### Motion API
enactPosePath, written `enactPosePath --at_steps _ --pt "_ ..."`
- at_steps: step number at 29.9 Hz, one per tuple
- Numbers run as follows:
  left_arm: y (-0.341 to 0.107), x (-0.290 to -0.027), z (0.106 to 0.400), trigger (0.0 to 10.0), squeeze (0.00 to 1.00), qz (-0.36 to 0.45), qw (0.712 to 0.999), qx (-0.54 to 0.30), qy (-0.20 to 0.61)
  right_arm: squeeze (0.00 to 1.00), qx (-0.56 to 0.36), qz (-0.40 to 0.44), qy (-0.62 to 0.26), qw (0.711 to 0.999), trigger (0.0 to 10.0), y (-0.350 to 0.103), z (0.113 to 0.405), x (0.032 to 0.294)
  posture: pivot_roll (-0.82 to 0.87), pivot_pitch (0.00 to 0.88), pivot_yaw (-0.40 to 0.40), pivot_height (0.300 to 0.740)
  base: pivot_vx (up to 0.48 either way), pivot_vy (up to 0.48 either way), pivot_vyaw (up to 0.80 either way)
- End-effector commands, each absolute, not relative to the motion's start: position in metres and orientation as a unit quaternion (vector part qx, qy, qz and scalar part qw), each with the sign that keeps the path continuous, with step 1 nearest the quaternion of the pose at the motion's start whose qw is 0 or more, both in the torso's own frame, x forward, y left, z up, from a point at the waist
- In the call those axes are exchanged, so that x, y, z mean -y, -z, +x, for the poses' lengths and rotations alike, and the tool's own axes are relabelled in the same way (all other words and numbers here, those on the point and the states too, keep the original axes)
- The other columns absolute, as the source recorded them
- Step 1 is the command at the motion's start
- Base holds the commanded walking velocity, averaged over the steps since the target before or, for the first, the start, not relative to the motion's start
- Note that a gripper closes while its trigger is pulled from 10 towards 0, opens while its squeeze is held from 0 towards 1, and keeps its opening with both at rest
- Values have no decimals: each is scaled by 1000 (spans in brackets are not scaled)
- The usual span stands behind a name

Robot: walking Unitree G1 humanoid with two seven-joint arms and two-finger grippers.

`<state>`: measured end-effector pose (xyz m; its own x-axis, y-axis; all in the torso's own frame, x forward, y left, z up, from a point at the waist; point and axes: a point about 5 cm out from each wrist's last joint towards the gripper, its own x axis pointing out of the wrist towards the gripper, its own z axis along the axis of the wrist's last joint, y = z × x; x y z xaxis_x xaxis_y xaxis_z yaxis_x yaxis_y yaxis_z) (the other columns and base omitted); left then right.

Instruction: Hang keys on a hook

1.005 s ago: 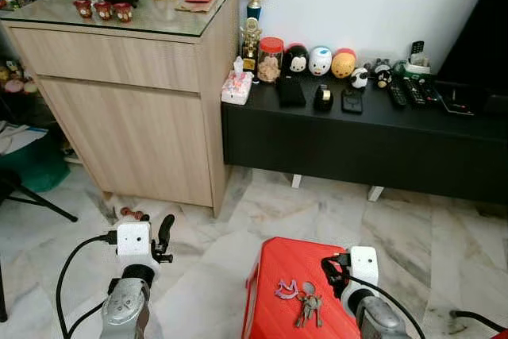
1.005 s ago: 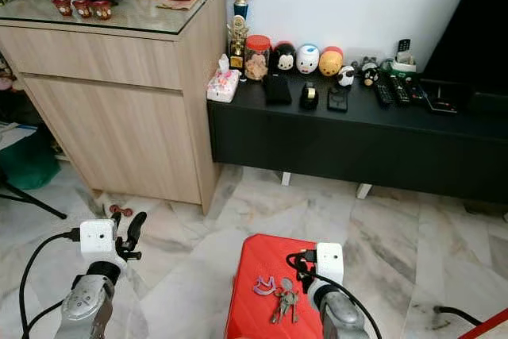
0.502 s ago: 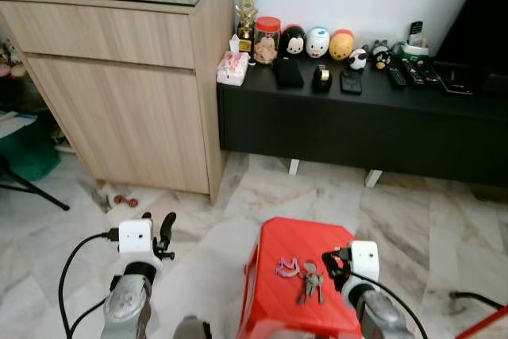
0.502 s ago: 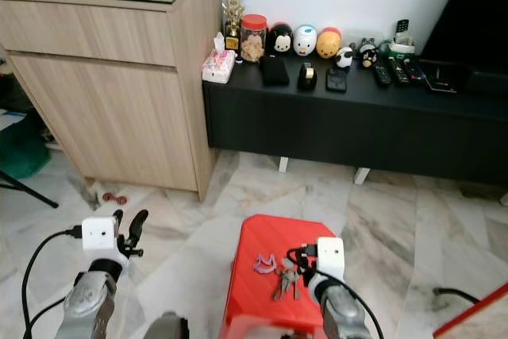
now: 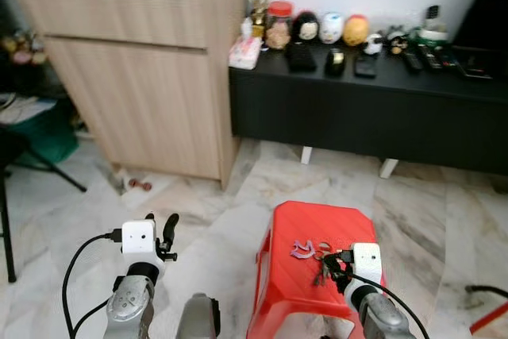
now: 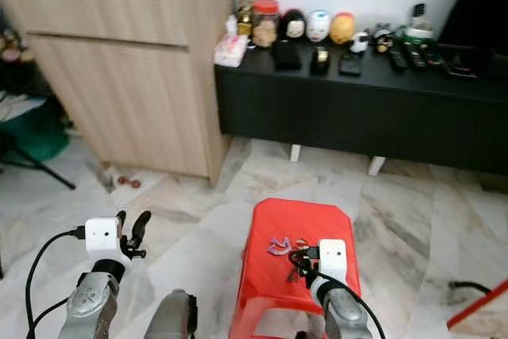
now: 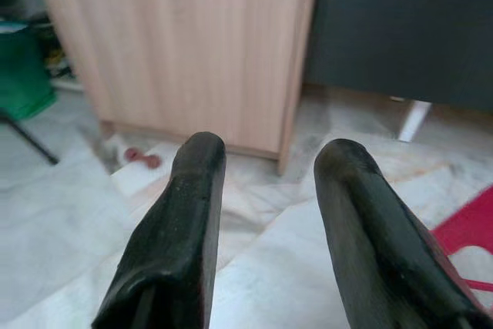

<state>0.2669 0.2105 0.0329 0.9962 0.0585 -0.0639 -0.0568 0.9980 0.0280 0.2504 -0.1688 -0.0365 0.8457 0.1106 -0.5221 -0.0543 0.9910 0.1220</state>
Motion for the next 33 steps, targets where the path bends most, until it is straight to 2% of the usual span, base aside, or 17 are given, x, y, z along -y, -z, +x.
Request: enactPosePath --at_steps 1,24,29,33 --pt "-37 -211 270 10000 0 9 999 -25 -29 0 -262 54 -39 963 10000 33 254 170 153 56 -70 640 0 0 0" --pt "-38 -206 272 10000 0 11 1000 -25 -14 0 -272 61 6 960 10000 34 253 179 155 53 -71 640 0 0 0" --pt "-39 -205 272 10000 0 11 1000 -24 -13 0 -281 72 25 957 10000 36 253 181 155 53 -71 640 268 0 0" --pt "-38 -206 272 10000 0 13 1000 -24 -12 0 -275 77 30 958 10000 35 254 182 156 53 -71 640 290 0 -569"
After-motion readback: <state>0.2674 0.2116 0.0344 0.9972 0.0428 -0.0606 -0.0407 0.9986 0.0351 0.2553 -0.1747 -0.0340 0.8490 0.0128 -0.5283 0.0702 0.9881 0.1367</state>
